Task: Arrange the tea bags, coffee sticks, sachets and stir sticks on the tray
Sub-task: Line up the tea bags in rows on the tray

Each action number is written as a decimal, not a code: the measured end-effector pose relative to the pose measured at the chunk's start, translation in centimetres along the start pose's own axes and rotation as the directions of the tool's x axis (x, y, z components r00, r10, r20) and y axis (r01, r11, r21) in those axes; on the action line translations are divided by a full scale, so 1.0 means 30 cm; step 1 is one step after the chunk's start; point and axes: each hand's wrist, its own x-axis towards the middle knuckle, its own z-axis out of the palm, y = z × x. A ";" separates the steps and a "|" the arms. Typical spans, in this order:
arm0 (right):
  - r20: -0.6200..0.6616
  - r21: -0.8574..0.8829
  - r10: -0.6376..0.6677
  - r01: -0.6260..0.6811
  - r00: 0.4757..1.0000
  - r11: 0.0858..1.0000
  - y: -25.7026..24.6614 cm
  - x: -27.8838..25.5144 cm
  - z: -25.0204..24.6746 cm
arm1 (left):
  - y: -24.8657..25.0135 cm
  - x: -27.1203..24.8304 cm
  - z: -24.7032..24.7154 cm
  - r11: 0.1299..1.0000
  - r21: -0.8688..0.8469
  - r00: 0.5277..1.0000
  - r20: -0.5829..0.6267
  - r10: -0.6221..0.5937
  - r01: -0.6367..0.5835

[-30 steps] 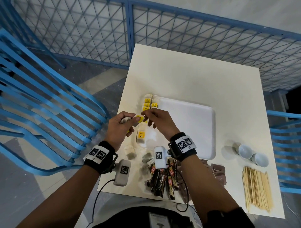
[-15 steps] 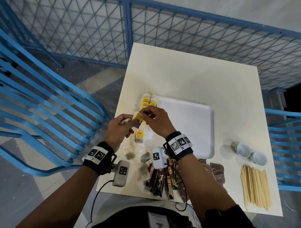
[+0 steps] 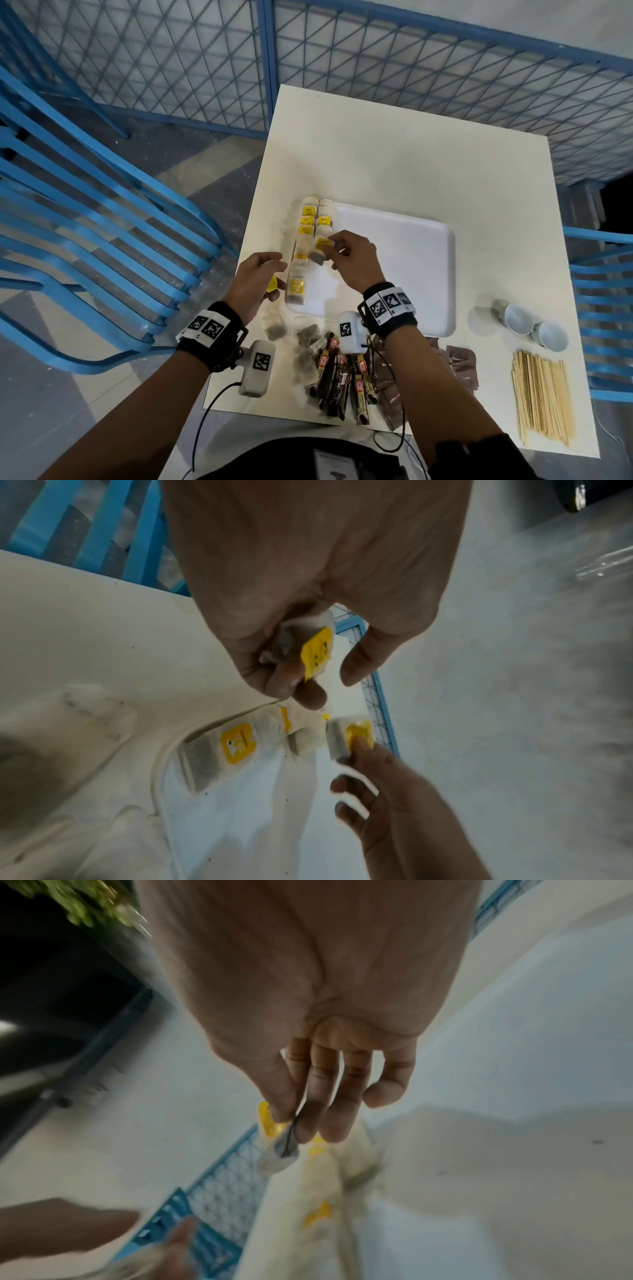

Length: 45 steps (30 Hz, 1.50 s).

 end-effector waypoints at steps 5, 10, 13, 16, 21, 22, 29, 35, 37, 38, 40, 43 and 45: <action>0.002 -0.160 0.049 -0.048 0.999 0.986 0.098 0.062 0.005 | 0.010 0.022 -0.012 0.998 -0.050 0.999 0.025 -0.047 0.048; 0.038 -0.265 0.090 -0.076 0.995 0.961 0.115 0.097 0.047 | 0.011 0.023 -0.025 0.999 0.028 0.999 0.047 -0.019 0.018; 0.003 -0.282 0.091 -0.087 0.996 0.955 0.114 0.103 0.061 | 0.014 0.026 -0.029 0.999 0.045 0.999 0.040 -0.014 0.012; -0.036 -0.245 0.100 -0.106 0.994 0.964 0.110 0.106 0.071 | 0.018 0.029 -0.031 0.999 0.052 0.999 0.034 -0.010 0.008; -0.077 -0.165 0.119 -0.130 0.990 0.978 0.098 0.107 0.077 | 0.019 0.030 -0.034 1.000 0.002 0.999 0.044 -0.023 0.023; -0.085 -0.144 0.125 -0.136 0.988 0.980 0.098 0.106 0.079 | 0.019 0.031 -0.035 0.999 -0.011 0.998 0.051 -0.031 0.032; -0.148 0.008 0.186 -0.187 0.971 0.982 0.094 0.085 0.075 | 0.018 0.025 -0.038 0.999 0.009 0.992 0.114 -0.053 0.052; -0.132 -0.055 0.190 -0.199 0.973 0.979 0.084 0.087 0.072 | 0.007 0.026 -0.038 1.000 0.008 0.995 0.100 -0.027 0.026; -0.138 -0.055 0.187 -0.196 0.973 0.979 0.077 0.092 0.070 | 0.002 0.028 -0.041 1.000 -0.002 0.995 0.097 -0.008 0.008; -0.139 -0.050 0.186 -0.195 0.973 0.980 0.074 0.092 0.069 | 0.000 0.028 -0.041 1.000 -0.002 0.995 0.098 0.002 -0.002; -0.139 -0.045 0.188 -0.195 0.972 0.980 0.068 0.093 0.069 | -0.003 0.031 -0.042 1.000 0.001 0.995 0.101 0.016 -0.016; -0.147 -0.016 0.202 -0.206 0.968 0.978 0.062 0.088 0.068 | -0.008 0.035 -0.043 0.999 0.005 0.993 0.108 0.041 -0.041; -0.197 0.018 0.192 -0.192 0.962 0.981 0.054 0.075 0.063 | -0.010 0.038 -0.045 0.997 0.021 0.991 0.115 0.066 -0.068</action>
